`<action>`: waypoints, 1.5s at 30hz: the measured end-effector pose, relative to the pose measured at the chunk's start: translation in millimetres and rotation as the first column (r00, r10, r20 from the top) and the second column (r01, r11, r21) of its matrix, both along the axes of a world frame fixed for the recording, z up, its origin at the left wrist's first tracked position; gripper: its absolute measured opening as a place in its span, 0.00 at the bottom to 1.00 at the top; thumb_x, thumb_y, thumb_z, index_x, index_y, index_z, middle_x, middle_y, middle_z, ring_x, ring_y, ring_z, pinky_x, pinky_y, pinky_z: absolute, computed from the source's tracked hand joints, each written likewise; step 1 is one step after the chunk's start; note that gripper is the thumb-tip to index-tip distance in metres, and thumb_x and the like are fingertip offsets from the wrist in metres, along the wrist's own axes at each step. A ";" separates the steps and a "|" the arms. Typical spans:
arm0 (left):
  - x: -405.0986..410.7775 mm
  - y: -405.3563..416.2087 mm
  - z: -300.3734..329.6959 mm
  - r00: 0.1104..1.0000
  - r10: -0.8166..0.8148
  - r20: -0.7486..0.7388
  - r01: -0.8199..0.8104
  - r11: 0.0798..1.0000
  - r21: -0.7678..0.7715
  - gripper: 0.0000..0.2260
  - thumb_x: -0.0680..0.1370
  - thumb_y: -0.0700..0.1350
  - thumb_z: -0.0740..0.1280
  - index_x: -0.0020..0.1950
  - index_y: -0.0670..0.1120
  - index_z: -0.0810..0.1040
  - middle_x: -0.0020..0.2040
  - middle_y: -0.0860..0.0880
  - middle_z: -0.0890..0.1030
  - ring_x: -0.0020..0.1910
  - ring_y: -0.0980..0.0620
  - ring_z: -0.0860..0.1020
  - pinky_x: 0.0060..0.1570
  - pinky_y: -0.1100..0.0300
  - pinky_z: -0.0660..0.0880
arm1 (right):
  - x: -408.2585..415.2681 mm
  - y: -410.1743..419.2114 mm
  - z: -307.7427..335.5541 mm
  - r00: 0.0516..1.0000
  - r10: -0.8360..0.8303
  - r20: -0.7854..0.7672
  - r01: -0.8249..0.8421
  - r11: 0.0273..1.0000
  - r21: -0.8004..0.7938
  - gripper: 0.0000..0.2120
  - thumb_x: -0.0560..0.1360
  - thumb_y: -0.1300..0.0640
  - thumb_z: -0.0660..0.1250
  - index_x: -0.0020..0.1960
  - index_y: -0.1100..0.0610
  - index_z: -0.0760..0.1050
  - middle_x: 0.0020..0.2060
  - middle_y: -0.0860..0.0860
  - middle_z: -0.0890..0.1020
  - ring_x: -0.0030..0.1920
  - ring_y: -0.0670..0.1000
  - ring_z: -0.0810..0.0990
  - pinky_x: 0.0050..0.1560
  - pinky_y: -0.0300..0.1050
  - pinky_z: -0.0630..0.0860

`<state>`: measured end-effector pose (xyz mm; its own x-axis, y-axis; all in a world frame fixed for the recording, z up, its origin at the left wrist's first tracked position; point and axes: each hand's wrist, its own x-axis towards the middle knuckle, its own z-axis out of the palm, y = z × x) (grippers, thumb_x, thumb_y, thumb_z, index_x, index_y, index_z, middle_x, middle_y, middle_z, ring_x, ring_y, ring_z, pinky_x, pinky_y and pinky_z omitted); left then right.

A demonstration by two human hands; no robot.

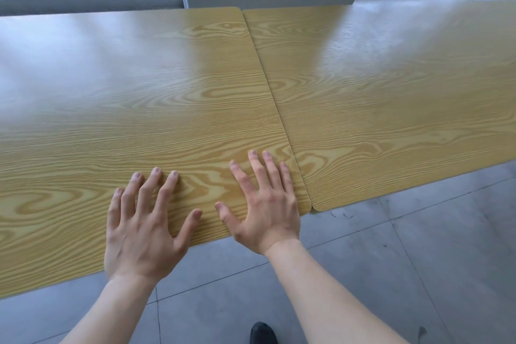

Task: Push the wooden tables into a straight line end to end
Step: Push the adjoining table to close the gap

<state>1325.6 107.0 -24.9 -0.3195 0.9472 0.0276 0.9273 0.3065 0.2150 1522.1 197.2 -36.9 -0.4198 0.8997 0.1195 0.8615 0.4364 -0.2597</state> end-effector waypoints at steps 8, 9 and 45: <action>-2.9 -1.9 -1.6 1.000 -0.006 0.023 0.006 1.000 -0.007 0.36 0.77 0.73 0.53 0.81 0.58 0.62 0.82 0.52 0.64 0.84 0.47 0.54 0.82 0.44 0.49 | 0.7 -2.0 1.2 1.000 0.007 0.027 -0.006 0.999 -0.035 0.38 0.78 0.27 0.54 0.84 0.43 0.58 0.86 0.54 0.55 0.86 0.57 0.46 0.83 0.66 0.48; -3.2 -2.1 -1.0 1.000 -0.005 0.028 0.005 1.000 -0.006 0.36 0.77 0.73 0.53 0.81 0.58 0.62 0.82 0.52 0.64 0.84 0.47 0.53 0.82 0.45 0.48 | 0.7 -2.6 1.4 0.999 0.010 0.032 -0.009 0.999 -0.038 0.38 0.78 0.27 0.53 0.84 0.43 0.57 0.86 0.53 0.54 0.86 0.57 0.45 0.83 0.65 0.47; -6.6 -0.8 6.7 0.995 -0.024 0.098 0.035 0.993 -0.109 0.37 0.78 0.74 0.45 0.82 0.59 0.60 0.83 0.56 0.59 0.85 0.51 0.48 0.82 0.47 0.44 | 2.8 2.4 10.4 0.987 0.090 0.132 -0.067 0.983 -0.172 0.40 0.79 0.25 0.43 0.86 0.42 0.46 0.86 0.52 0.38 0.83 0.55 0.29 0.81 0.64 0.34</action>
